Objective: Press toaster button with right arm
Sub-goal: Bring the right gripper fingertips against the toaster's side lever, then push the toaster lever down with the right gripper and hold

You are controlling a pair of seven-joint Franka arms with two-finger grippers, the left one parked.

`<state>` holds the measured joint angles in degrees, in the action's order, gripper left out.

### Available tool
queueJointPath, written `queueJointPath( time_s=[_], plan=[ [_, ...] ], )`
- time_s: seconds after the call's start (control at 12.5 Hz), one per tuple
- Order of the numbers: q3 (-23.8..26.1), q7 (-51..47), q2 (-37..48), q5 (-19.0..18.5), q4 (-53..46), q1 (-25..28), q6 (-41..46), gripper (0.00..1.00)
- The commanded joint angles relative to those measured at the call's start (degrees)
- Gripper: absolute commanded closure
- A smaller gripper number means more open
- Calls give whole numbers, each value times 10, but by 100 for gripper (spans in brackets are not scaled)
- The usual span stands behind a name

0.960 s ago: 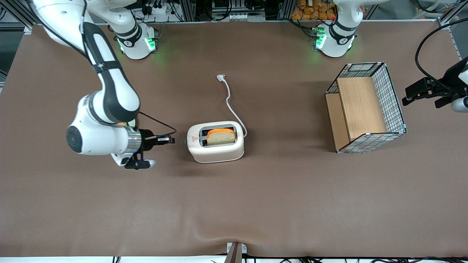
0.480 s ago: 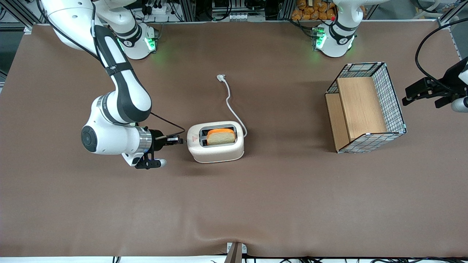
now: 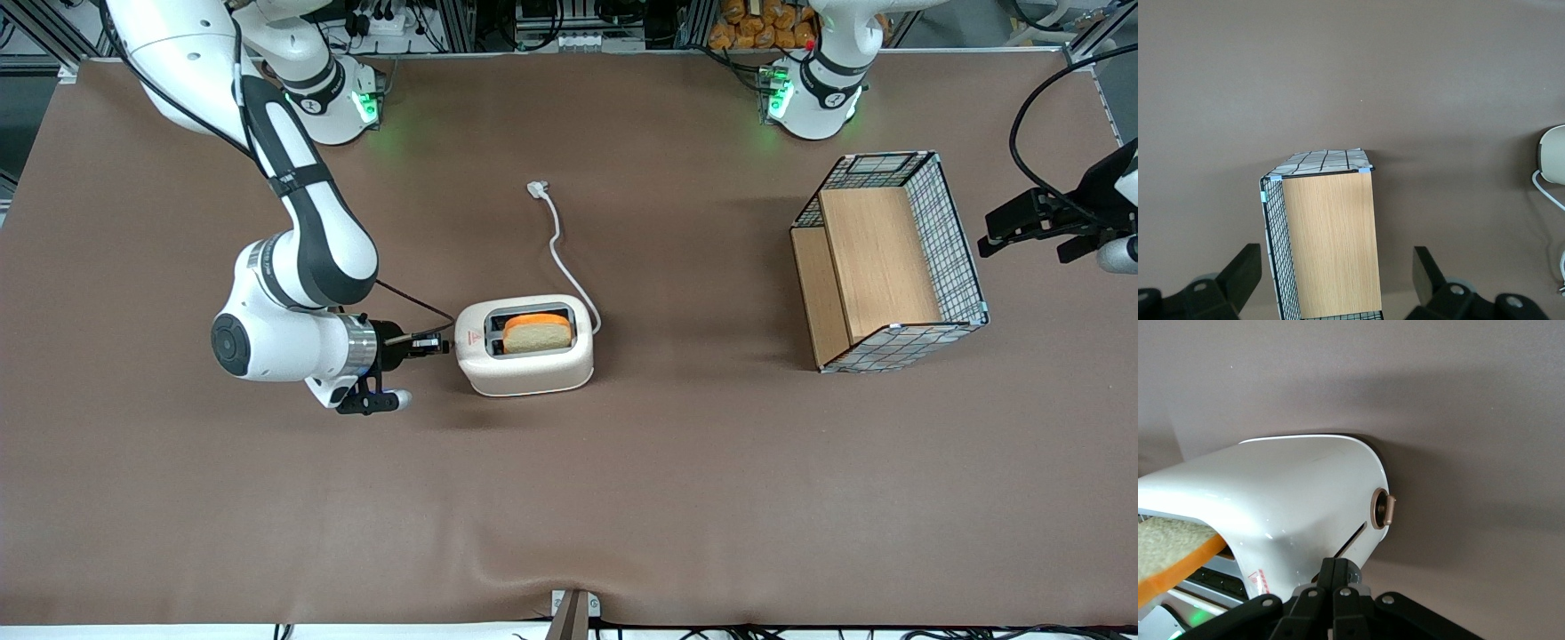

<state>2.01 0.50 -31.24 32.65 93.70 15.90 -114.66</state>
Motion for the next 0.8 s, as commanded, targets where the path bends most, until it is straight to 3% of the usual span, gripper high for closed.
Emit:
queueJointPath(
  time_s=[0.0,0.72],
  plan=[
    [-4,21,-10,15,4,5,-22,100],
    [-3,55,-27,18,35,12,-83,100]
  ],
)
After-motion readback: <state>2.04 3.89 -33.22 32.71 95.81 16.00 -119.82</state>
